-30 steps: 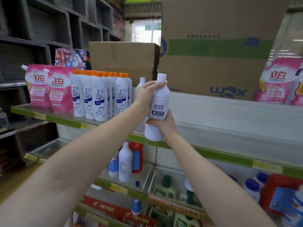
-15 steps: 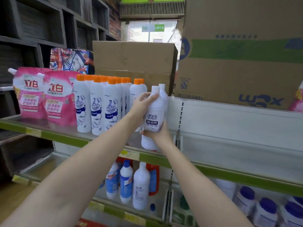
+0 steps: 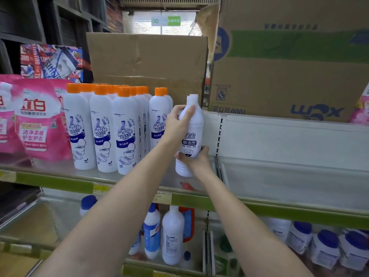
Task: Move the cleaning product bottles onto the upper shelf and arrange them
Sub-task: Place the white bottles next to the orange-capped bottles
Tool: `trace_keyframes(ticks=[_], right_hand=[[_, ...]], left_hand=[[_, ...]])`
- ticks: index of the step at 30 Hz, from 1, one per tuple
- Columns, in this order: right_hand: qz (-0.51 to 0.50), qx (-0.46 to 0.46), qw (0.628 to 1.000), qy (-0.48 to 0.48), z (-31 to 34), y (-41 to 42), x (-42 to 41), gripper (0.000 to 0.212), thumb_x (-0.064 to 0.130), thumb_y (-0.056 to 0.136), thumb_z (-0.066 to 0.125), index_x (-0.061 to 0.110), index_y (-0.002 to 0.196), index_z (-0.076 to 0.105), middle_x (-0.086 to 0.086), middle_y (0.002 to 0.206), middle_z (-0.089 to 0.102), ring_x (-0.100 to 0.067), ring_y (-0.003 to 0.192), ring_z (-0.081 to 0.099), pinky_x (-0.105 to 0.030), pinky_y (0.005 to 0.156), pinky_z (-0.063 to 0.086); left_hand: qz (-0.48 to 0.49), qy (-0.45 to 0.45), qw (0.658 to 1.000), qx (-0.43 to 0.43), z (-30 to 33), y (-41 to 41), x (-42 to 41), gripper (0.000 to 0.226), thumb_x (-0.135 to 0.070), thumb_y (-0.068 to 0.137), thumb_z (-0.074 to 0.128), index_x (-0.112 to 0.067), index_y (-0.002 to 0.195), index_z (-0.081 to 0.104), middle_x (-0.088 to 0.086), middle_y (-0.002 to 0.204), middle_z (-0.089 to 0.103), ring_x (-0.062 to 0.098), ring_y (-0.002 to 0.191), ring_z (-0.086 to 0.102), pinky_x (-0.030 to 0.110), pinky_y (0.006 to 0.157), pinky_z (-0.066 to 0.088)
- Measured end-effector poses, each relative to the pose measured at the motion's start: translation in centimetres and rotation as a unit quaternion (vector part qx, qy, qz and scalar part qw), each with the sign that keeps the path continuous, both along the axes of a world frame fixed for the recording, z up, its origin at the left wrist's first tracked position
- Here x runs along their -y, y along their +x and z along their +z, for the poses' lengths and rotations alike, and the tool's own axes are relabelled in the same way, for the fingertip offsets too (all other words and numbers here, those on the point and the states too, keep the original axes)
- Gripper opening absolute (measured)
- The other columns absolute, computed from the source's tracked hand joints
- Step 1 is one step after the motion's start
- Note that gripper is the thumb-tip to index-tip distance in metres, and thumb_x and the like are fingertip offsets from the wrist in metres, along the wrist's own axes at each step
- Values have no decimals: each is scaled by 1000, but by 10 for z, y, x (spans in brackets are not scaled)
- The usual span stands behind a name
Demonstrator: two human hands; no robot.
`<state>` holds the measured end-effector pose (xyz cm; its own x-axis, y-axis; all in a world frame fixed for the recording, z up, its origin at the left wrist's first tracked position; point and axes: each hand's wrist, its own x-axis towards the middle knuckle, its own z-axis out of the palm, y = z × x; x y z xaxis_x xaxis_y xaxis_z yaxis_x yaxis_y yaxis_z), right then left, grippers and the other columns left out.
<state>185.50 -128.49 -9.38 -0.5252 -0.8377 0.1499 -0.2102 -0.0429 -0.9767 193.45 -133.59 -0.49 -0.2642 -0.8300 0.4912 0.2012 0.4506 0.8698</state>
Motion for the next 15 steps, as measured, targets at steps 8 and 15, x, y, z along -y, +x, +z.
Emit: trace_keyframes(ticks=[8,15], right_hand=[[21,45,999,4,4,-6,7,97,41,49,89,19,125,32,-3,124,61,-22,109,64,-46,98,53],[-23,34,999,6,2,-3,13,82,33,65,90,17,124,35,-7,127,56,-25,109,62,-40,88,53]], left_hand=[[24,-12,1000,10,-2,-9,9,37,-57,91,61,-29,115,62,-7,107,70,9,98,69,40,88,60],[33,-21,999,7,-3,-12,15,43,-60,89,60,-27,116,63,-7,108,69,9,101,68,43,92,58]])
